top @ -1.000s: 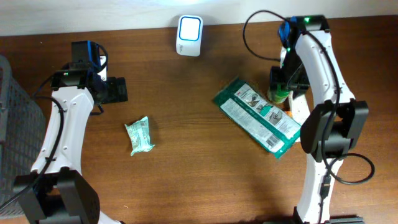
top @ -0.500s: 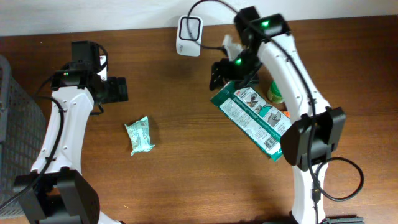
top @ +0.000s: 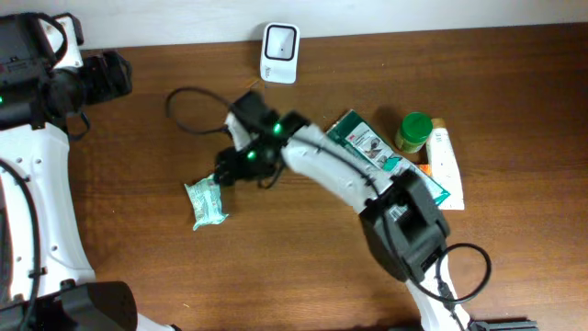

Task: Scan the item barcode

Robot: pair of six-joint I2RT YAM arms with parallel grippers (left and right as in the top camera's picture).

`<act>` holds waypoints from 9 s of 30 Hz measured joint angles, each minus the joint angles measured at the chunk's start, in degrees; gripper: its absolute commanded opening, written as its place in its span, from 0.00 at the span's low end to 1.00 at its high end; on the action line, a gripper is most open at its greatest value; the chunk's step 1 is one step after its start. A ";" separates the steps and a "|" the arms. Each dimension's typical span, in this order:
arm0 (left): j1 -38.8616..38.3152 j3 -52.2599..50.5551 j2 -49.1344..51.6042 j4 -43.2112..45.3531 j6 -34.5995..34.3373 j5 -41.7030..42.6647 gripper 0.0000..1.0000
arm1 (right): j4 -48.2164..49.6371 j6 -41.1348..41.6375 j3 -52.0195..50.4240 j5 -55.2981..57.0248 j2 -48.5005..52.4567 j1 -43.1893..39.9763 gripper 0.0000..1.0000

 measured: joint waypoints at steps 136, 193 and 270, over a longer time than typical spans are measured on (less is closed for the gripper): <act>-17.81 -13.94 15.41 -12.02 -9.57 -6.23 0.00 | -34.75 -13.33 16.61 3.21 0.96 -26.16 0.49; -4.96 -10.67 6.82 -5.81 -1.40 5.55 0.99 | -0.35 -14.10 -23.45 -16.11 -33.55 -26.91 0.04; -1.73 -10.67 6.82 -5.70 12.70 -14.67 0.99 | -44.26 -23.15 1.05 12.00 -20.48 -53.13 0.04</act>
